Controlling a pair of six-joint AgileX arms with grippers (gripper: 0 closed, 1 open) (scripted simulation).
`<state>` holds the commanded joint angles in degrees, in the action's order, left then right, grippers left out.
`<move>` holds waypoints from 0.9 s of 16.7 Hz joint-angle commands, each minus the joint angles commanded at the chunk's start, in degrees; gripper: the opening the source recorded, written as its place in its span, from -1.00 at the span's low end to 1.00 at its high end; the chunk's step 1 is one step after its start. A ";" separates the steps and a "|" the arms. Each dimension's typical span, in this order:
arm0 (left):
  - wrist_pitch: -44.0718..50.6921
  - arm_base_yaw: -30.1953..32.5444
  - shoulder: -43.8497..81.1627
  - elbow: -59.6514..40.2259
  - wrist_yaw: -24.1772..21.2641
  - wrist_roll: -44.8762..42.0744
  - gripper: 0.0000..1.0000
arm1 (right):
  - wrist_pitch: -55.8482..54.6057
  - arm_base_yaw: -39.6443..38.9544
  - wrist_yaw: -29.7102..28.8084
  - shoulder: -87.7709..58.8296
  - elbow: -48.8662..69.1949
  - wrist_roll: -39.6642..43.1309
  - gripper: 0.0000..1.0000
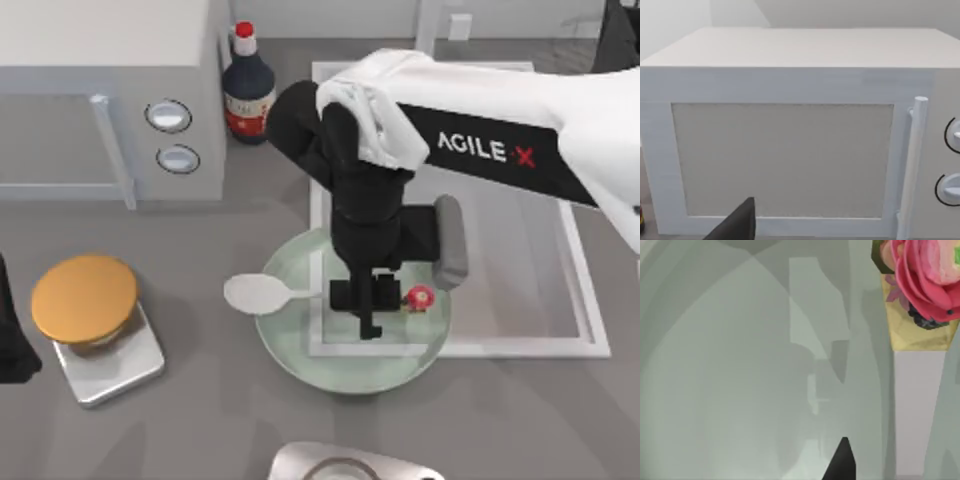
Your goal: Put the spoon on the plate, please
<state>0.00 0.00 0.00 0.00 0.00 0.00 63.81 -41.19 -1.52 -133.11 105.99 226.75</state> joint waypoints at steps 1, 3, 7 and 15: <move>0.00 0.00 0.00 0.00 0.00 0.00 1.00 | 0.00 0.00 0.00 0.00 0.00 0.00 -0.40; 0.00 0.00 0.00 0.00 0.00 0.00 1.00 | 0.00 0.00 0.00 0.00 0.00 0.00 -0.10; 0.00 0.00 0.00 0.00 0.00 0.00 1.00 | 0.00 0.00 0.00 0.00 0.00 0.00 0.51; 0.00 0.00 0.00 0.00 0.00 0.00 1.00 | 0.00 0.00 0.00 0.00 0.00 0.00 1.00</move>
<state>0.00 0.00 0.00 0.00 0.00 0.00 63.81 -41.19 -1.52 -133.11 105.99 226.75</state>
